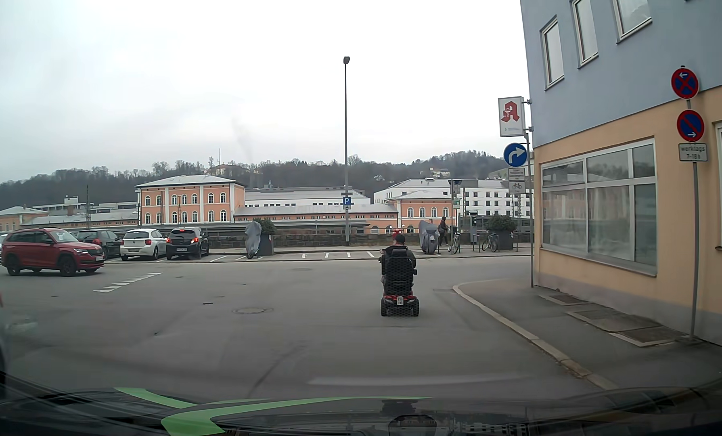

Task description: Follow the waypoints while adhering to traffic rules and regulations

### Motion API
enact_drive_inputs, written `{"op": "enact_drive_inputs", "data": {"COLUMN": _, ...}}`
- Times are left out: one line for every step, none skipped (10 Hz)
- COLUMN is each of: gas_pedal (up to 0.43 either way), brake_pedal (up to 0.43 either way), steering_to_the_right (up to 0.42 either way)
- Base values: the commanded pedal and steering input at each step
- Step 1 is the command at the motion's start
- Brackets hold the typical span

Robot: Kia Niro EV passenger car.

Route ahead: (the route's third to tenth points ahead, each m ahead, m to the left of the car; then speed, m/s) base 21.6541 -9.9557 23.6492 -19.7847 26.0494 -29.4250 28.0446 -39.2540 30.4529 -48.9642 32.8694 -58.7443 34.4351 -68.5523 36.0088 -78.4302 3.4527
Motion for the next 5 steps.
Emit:
{"op": "enact_drive_inputs", "data": {"gas_pedal": 0.000, "brake_pedal": 0.213, "steering_to_the_right": -0.096}}
{"op": "enact_drive_inputs", "data": {"gas_pedal": 0.000, "brake_pedal": 0.226, "steering_to_the_right": -0.095}}
{"op": "enact_drive_inputs", "data": {"gas_pedal": 0.000, "brake_pedal": 0.238, "steering_to_the_right": -0.093}}
{"op": "enact_drive_inputs", "data": {"gas_pedal": 0.000, "brake_pedal": 0.262, "steering_to_the_right": -0.090}}
{"op": "enact_drive_inputs", "data": {"gas_pedal": 0.000, "brake_pedal": 0.280, "steering_to_the_right": -0.081}}
